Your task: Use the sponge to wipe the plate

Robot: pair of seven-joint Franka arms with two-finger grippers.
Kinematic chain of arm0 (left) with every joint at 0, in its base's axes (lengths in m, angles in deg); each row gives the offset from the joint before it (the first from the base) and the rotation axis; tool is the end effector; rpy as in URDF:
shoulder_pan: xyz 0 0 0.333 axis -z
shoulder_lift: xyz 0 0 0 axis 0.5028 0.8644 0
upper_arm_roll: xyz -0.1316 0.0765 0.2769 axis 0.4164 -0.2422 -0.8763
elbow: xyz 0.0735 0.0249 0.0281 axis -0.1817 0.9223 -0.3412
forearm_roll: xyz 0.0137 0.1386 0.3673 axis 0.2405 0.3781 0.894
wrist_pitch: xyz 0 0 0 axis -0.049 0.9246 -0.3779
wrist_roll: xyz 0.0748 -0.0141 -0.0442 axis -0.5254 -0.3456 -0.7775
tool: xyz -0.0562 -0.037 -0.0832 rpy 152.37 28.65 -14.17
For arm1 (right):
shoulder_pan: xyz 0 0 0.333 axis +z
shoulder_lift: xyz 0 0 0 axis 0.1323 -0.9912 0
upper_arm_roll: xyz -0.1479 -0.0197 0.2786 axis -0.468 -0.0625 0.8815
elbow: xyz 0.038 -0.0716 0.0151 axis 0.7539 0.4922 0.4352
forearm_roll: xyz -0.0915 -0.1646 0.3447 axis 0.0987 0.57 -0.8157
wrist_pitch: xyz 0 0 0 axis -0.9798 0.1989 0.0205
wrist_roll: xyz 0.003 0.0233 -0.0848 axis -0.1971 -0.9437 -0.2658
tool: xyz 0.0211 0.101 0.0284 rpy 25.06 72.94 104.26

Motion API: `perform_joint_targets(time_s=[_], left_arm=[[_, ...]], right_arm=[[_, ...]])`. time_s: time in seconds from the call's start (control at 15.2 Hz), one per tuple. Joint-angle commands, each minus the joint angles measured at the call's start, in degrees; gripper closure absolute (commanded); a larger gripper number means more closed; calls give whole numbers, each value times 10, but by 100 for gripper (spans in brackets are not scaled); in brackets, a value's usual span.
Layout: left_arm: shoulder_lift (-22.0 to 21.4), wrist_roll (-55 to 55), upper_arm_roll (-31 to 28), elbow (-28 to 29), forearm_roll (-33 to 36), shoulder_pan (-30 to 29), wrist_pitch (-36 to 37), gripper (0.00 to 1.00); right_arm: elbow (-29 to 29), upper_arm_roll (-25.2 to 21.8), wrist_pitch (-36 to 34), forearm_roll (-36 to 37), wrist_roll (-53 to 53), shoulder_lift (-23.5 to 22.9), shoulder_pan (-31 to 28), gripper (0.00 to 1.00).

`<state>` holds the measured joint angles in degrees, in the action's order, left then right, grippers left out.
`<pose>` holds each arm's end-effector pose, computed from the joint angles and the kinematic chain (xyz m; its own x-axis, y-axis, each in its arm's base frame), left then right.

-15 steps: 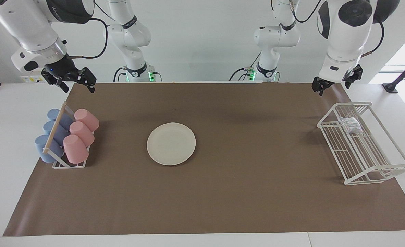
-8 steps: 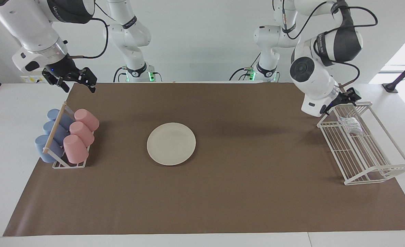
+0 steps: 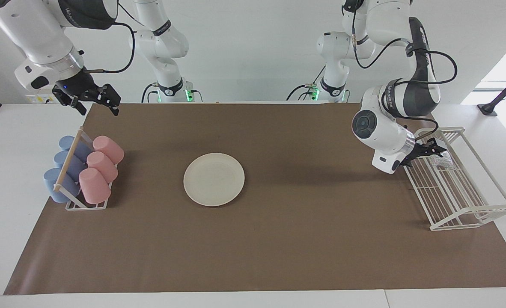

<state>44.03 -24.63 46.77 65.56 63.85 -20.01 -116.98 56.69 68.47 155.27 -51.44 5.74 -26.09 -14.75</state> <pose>0.6039 -0.0480 0.3988 0.9838 -0.1249 -0.1285 -0.1765 -0.5515 -0.8153 0.5302 -0.0526 0.6090 0.9882 -0.1080 -0.1083 -0.1096 -0.9939 -0.0094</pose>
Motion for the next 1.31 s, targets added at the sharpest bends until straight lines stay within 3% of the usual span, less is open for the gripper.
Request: perform_joint_targets(time_s=[0.0,0.2,0.39,0.66,0.72,0.79,0.98,1.25], left_arm=[[-23,-8,-1,34,24,-20,-28,0],[-23,-8,-1,33,26,-29,-33,0],[-23,-9,0,33,28,-29,-35,19],[-24,-14,-1,35,28,-29,-34,60],[-24,-14,-1,35,28,-29,-33,77],[-24,-14,-1,34,28,-29,-32,100],[-24,-14,-1,33,28,-29,-31,100],[-23,-7,2,22,21,-28,-29,100]], right_arm=[[6,3,-10,7,-151,5,-1,0],[5,13,-8,5,-381,5,9,0],[5,17,-1,3,-500,5,32,0],[3,18,17,-20,-657,5,71,0],[4,19,30,-25,-715,5,91,0],[4,19,46,-25,-778,5,114,0],[-1,19,82,-26,-939,2,154,0],[-12,25,83,-48,-1017,0,205,0]])
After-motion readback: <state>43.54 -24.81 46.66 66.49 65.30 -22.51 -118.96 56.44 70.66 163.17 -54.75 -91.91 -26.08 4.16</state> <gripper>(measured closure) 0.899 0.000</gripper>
